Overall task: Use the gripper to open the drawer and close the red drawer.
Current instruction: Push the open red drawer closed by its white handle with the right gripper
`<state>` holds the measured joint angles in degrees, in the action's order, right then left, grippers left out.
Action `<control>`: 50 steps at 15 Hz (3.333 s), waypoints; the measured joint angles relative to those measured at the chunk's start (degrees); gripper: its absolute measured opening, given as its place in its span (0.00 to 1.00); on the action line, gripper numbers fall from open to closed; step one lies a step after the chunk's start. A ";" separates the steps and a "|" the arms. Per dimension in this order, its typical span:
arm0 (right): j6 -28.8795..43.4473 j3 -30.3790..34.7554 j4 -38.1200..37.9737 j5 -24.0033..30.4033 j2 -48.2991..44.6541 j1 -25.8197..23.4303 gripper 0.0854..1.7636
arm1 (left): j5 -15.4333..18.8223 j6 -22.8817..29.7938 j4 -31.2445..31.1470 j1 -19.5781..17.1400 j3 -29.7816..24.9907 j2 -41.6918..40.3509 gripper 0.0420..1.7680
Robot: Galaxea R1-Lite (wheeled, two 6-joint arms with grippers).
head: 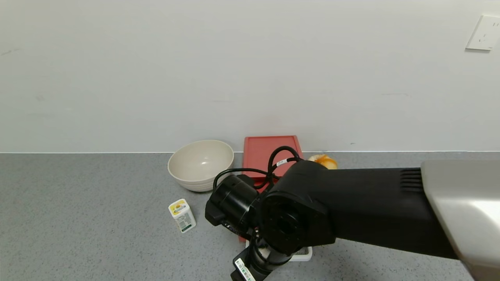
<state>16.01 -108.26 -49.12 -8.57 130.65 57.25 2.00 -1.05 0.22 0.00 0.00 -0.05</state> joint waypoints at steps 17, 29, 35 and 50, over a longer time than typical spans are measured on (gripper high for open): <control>1.57 -1.38 0.17 -5.90 4.41 -0.88 0.97 | 0.01 0.00 0.00 0.00 0.00 0.00 0.97; -0.71 -4.61 2.86 -6.14 5.66 -3.56 0.97 | 0.00 0.01 0.00 0.00 0.00 0.00 0.97; -2.76 -4.69 6.01 -6.12 5.83 -5.07 0.97 | -0.02 0.00 0.02 0.00 0.00 0.00 0.97; -7.80 -4.78 18.12 -6.14 6.57 -10.07 0.97 | 0.01 0.00 0.02 0.00 0.00 0.00 0.97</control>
<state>8.20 -113.04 -31.00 -14.71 137.22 47.18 2.01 -1.05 0.24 0.00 0.00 -0.05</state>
